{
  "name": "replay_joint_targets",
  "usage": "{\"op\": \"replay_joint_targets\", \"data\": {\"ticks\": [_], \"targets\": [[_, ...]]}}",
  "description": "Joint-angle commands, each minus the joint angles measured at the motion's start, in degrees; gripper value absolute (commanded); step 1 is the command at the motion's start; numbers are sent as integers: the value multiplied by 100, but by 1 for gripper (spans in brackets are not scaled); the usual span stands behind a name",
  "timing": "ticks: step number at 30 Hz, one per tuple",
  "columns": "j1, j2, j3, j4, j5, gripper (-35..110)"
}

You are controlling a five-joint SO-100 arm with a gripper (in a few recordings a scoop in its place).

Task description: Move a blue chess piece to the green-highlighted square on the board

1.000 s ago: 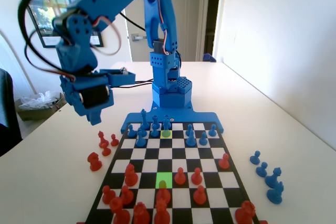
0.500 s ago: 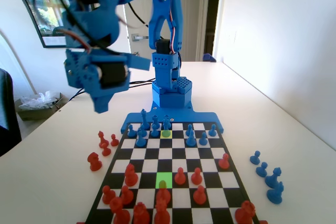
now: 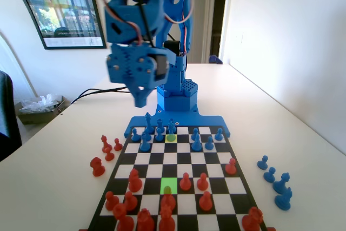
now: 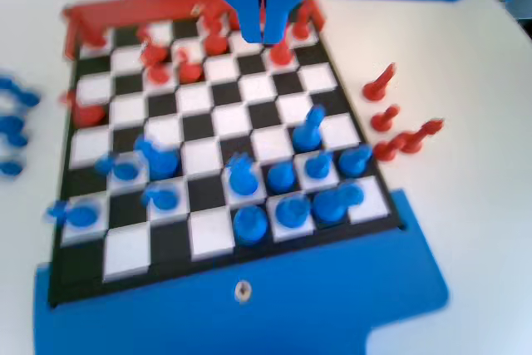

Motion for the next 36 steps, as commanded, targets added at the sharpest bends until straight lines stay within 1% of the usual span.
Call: {"op": "replay_joint_targets", "data": {"ticks": [1,7,15,20,22,25,28,32,33,36], "targets": [[-193,571,360,-88,-158,4],[-466,817,782,-167,-220,5],[-536,905,1107,-281,-246,5],[-431,905,1046,-387,114,5],[-352,905,967,-387,439,4],[-299,905,984,-369,466,4],[-448,800,905,-492,158,4],[-677,668,527,-466,-527,3],[-721,642,422,-413,-782,3],[-835,571,237,-88,-2127,1]]}}
